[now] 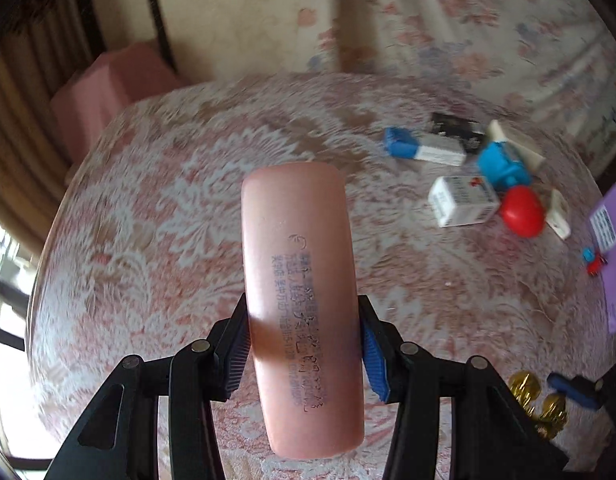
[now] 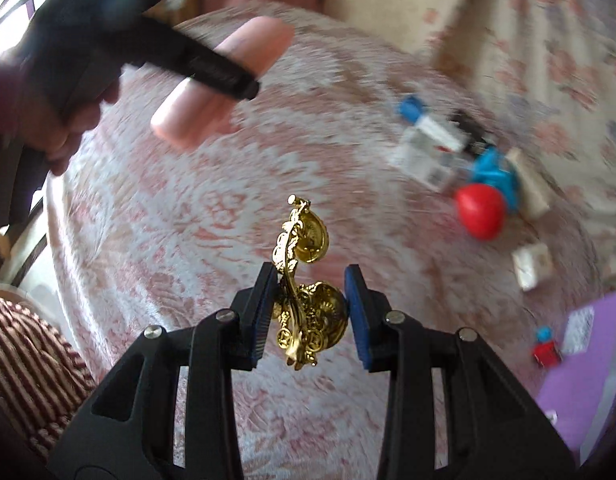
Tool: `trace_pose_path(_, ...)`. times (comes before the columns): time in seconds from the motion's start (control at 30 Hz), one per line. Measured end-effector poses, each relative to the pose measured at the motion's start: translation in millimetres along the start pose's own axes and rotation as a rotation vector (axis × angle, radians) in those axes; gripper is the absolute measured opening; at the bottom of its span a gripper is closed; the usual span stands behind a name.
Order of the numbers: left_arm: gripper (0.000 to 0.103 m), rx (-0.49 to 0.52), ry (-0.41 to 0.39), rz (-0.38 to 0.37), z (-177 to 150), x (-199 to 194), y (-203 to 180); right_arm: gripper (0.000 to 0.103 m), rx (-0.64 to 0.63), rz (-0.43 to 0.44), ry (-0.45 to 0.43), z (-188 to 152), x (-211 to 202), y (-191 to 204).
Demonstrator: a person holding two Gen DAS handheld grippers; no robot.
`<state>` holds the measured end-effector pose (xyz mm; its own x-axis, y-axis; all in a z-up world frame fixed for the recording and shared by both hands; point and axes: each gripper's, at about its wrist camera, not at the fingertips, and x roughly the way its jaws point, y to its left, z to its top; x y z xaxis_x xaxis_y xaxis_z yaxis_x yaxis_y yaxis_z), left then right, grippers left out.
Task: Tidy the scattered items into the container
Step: 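Lift and carry the gold ornament and pink case over the lilac box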
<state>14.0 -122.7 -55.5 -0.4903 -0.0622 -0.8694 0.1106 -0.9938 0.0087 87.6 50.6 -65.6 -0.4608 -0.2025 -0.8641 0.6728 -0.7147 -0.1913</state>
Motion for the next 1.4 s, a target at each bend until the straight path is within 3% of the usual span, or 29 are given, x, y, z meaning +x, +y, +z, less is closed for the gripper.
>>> trace_pose_path(0.3,0.049,0.161,-0.093,-0.116,5,-44,-49,0.038,0.159,-0.167,-0.033,-12,-48,-48)
trace_pose_path(0.5,0.049,0.247,-0.134,-0.157,5,-61,-91,0.038,0.235,-0.224,-0.057,-28,-71,-78)
trace_pose_path(0.73,0.049,0.344,-0.178,-0.175,-2,-90,-148,0.038,0.285,-0.259,-0.096,-50,-99,-125)
trace_pose_path(1.0,0.049,0.367,-0.190,-0.177,-7,-118,-220,0.038,0.316,-0.254,-0.125,-87,-127,-194)
trace_pose_path(1.4,0.049,0.423,-0.211,-0.234,-17,-133,-361,0.038,0.335,-0.265,-0.146,-151,-145,-292)
